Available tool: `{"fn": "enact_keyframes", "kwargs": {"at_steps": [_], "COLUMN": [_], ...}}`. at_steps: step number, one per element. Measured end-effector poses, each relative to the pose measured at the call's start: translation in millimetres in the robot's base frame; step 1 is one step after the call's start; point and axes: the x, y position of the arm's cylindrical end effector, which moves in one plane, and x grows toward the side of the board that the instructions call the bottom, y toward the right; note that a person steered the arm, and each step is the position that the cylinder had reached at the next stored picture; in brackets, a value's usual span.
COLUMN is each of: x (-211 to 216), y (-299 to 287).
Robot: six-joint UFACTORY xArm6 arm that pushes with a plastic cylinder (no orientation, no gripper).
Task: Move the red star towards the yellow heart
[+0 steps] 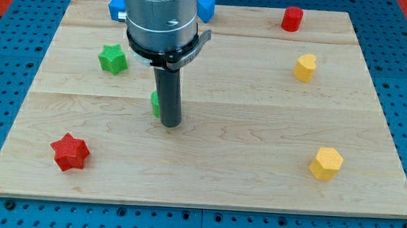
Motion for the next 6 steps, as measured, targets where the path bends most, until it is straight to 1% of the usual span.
{"fn": "enact_keyframes", "kwargs": {"at_steps": [1,2,3,4,5,6], "x": [18.3,58.5,98.8,124.3,132.9,132.1], "y": [0.0,-15.3,-43.9,-67.7,-88.3,-131.9]}}
